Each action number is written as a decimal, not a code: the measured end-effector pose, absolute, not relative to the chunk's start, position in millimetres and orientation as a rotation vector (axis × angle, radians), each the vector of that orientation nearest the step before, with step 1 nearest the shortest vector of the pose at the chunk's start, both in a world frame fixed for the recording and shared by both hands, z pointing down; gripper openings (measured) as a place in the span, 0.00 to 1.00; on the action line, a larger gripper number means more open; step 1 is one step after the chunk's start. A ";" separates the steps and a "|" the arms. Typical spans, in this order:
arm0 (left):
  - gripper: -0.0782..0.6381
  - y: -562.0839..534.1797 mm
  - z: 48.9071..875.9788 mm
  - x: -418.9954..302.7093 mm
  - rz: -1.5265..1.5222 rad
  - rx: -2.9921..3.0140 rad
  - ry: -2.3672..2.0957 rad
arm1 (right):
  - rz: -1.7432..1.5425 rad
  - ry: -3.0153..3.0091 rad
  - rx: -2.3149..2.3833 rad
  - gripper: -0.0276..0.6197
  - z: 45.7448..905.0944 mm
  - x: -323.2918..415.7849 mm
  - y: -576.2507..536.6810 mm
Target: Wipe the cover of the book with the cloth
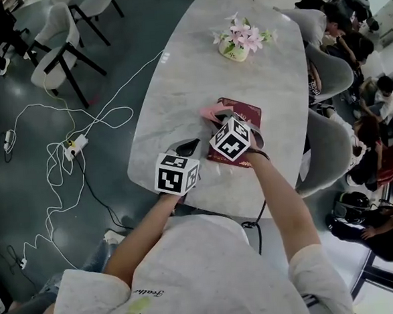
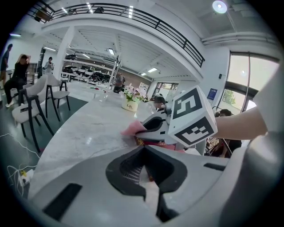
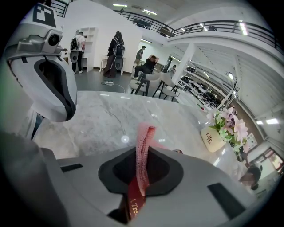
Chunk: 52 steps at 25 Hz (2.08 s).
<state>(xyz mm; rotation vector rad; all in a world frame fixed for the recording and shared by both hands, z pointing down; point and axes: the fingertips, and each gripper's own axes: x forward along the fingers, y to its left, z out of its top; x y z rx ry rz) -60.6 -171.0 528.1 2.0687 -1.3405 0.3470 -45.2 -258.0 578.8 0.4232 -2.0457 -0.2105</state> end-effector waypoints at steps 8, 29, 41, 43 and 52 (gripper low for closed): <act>0.12 -165.3 525.7 -61.9 0.356 2.084 -1.329 | -0.195 -2.050 0.441 0.07 577.8 -46.4 -249.3; 0.12 -149.9 523.4 -59.9 0.373 2.137 -1.263 | -0.161 -2.046 0.498 0.07 576.6 -46.3 -224.5; 0.12 -139.3 521.8 -61.9 0.387 2.167 -1.226 | -0.137 -2.040 0.534 0.07 576.8 -45.8 -209.4; 0.12 -136.8 522.1 -63.3 0.387 2.170 -1.221 | -0.132 -2.037 0.540 0.07 577.0 -46.2 -206.1; 0.12 -131.2 521.6 -64.5 0.390 2.183 -1.199 | -0.118 -2.031 0.554 0.07 577.7 -48.0 -196.6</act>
